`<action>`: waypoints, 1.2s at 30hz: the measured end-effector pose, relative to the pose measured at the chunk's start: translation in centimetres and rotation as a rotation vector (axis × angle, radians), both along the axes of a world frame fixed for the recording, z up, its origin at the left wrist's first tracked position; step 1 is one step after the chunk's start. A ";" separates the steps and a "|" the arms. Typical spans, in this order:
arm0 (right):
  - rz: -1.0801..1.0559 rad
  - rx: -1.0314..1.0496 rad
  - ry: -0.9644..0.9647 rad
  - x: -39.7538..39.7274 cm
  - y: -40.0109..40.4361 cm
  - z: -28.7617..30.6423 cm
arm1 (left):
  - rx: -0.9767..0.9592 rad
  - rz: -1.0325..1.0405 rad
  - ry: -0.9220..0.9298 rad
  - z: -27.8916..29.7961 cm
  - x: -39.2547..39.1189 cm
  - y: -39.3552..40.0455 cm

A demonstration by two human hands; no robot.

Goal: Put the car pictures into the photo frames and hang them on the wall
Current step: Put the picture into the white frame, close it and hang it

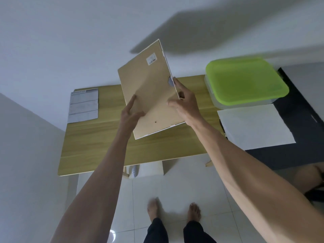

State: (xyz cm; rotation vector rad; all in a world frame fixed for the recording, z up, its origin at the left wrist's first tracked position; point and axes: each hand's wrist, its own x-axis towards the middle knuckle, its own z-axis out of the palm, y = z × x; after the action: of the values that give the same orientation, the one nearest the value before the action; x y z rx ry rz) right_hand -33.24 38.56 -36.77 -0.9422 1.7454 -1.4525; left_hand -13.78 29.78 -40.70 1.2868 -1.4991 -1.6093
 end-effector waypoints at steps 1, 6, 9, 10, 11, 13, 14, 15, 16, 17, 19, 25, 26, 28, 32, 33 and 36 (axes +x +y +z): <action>-0.009 -0.014 0.008 0.0 0.2 0.7 | -0.008 -0.007 0.003 0.4 -0.2 -0.1; -0.028 -0.064 0.164 -0.1 0.1 2.7 | -0.128 -0.026 -0.009 4.6 -2.4 -0.7; -0.050 -0.086 0.261 0.0 0.3 2.9 | -0.262 -0.044 0.011 8.6 -5.4 -0.6; -0.048 -0.104 0.291 0.2 0.3 3.0 | -0.301 -0.057 0.012 10.0 -6.5 -0.4; -0.042 -0.121 0.331 0.4 0.2 3.1 | -0.340 -0.058 0.005 11.1 -7.5 -0.3; -0.024 -0.143 0.415 1.0 0.2 3.4 | -0.426 -0.038 -0.022 12.7 -9.0 0.0; -0.021 -0.156 0.447 1.3 0.2 3.5 | -0.463 -0.021 -0.040 13.0 -9.3 0.1; -0.022 -0.176 0.470 1.4 0.2 3.7 | -0.501 -0.005 -0.064 13.2 -9.6 0.1; -0.023 -0.191 0.493 1.5 0.0 3.9 | -0.541 0.010 -0.097 13.4 -9.6 0.0; -0.022 -0.194 0.516 1.6 -0.3 4.0 | -0.570 0.025 -0.119 13.5 -9.5 -0.4; -0.018 -0.197 0.566 1.8 -0.5 4.1 | -0.592 0.066 -0.117 14.0 -9.0 -0.6; 0.007 -0.286 0.624 3.4 -1.0 5.6 | -0.574 0.253 -0.061 16.6 -7.1 -0.4; 0.044 -0.304 0.623 4.0 -1.1 6.8 | -0.570 0.291 -0.050 18.0 -6.1 -0.5; 0.079 -0.253 0.606 4.2 -1.3 7.6 | -0.478 0.355 -0.029 17.9 -5.6 -1.8; -0.179 -0.215 0.708 2.6 -0.9 7.6 | -0.417 0.369 0.082 17.6 -3.7 -2.6; -0.260 -0.202 0.678 1.9 -1.2 7.9 | -0.417 0.366 0.112 17.7 -3.1 -2.9; -0.331 -0.083 0.568 -0.5 -2.2 9.0 | -0.429 0.347 0.185 18.4 -1.8 -3.6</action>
State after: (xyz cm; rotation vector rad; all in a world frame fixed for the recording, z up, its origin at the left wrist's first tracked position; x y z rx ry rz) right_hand -33.77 36.33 -27.72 -1.2424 2.3566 -1.5681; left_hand -15.62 26.18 -22.35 1.0515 -1.3269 -1.0796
